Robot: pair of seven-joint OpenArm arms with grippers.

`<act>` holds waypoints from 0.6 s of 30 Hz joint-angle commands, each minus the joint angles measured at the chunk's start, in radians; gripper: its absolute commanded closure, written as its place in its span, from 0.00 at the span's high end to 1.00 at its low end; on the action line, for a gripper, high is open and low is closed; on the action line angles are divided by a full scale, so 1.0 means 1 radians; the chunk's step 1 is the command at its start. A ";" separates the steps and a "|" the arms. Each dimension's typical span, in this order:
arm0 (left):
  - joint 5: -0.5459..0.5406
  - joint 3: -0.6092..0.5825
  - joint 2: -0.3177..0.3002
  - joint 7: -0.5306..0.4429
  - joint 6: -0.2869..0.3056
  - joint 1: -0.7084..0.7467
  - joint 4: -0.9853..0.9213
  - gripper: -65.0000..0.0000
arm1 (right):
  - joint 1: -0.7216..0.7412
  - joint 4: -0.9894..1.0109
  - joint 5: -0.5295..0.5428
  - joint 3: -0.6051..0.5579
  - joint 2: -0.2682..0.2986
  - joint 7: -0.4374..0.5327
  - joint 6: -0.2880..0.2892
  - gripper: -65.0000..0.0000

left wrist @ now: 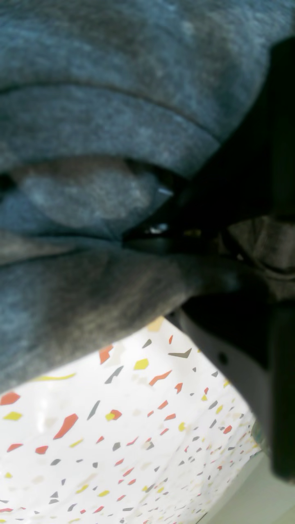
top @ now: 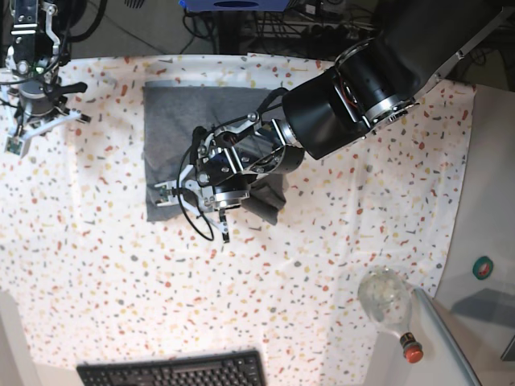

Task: Layout the t-shirt on the table in an organized manner, then fold the t-shirt properly
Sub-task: 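Press the folded grey bundle flat with the left gripper, then lift the left gripper off the bundle and raise both grippers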

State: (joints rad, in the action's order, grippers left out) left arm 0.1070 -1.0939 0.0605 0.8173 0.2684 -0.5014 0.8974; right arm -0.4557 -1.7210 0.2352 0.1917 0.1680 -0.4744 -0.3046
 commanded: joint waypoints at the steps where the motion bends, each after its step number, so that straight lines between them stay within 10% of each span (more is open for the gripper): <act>1: 0.003 0.005 0.002 0.018 0.004 -0.019 0.010 0.00 | 0.001 -0.015 -0.007 0.004 0.012 0.021 -0.003 0.00; 6: 0.003 0.005 0.002 0.018 0.004 -0.019 0.018 0.00 | 0.001 -0.015 -0.007 0.004 0.012 0.021 -0.003 0.00; 14: 0.003 0.005 0.006 0.015 0.004 -0.023 0.019 0.77 | 0.001 -0.015 -0.007 0.002 0.012 0.021 -0.003 0.00; 18: 0.003 0.007 0.008 0.017 0.004 -0.049 0.021 0.97 | 0.001 -0.015 -0.007 0.002 0.012 0.021 -0.003 0.00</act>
State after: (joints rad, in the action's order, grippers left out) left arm 0.1253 -1.0878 0.0586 0.8280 0.2615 -0.5385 0.9100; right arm -0.4557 -1.7210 0.2356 0.1917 0.1680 -0.4744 -0.3046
